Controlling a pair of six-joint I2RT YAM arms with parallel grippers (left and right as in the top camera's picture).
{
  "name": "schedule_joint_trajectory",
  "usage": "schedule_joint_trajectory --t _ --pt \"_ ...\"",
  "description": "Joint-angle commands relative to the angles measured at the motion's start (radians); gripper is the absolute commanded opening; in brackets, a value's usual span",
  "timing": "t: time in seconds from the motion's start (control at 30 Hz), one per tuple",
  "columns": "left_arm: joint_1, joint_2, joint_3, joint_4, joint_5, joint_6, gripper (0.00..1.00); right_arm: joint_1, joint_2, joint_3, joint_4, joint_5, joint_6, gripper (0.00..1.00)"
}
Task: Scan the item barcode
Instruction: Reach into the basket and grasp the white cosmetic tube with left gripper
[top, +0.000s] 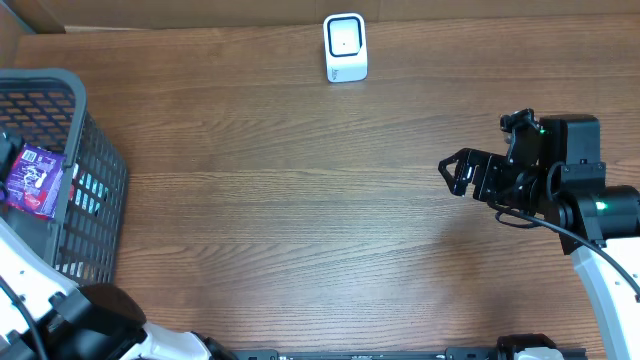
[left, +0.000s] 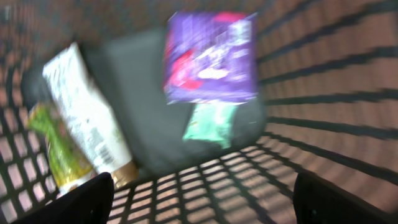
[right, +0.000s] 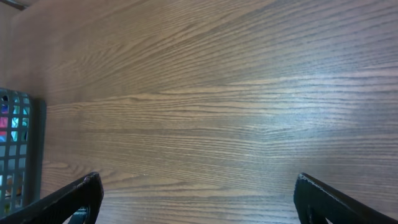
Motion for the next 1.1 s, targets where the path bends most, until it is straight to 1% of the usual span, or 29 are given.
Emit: schedule_joint_trajectory --t 0.0,0.17,0.27,0.5,0.57,0.67,0.8,0.9,1.07 --pt "0.072 0.02 -0.122 0.029 -0.014 -0.073 0.85 0.002 -0.003 0.02 -0.006 0.01 -0.011 0.98" --pt "0.167 0.02 -0.332 0.144 0.011 -0.073 0.86 0.002 -0.003 0.02 -0.003 0.018 -0.01 0.98" --pt "0.203 0.02 -0.457 0.241 0.037 -0.073 0.85 0.002 -0.003 0.02 -0.002 0.021 -0.011 0.98" --pt "0.208 0.02 -0.678 0.495 0.032 -0.064 0.86 0.002 -0.003 0.02 -0.003 0.021 -0.011 0.98" --pt "0.208 0.02 -0.724 0.538 0.032 -0.064 0.86 0.002 -0.003 0.02 -0.007 0.021 -0.011 0.98" --pt "0.208 0.02 -0.765 0.549 0.018 -0.066 0.86 0.002 -0.003 0.02 -0.014 0.021 -0.011 0.98" --pt "0.211 0.02 -0.807 0.547 -0.034 -0.112 0.88 0.002 -0.003 0.02 -0.02 0.021 -0.011 0.98" --pt "0.211 0.02 -0.842 0.548 -0.036 -0.137 0.9 0.002 -0.003 0.02 -0.02 0.021 -0.011 0.98" --pt "0.211 0.02 -0.858 0.54 -0.036 -0.137 0.9 0.002 -0.001 0.02 -0.02 0.021 -0.011 0.98"
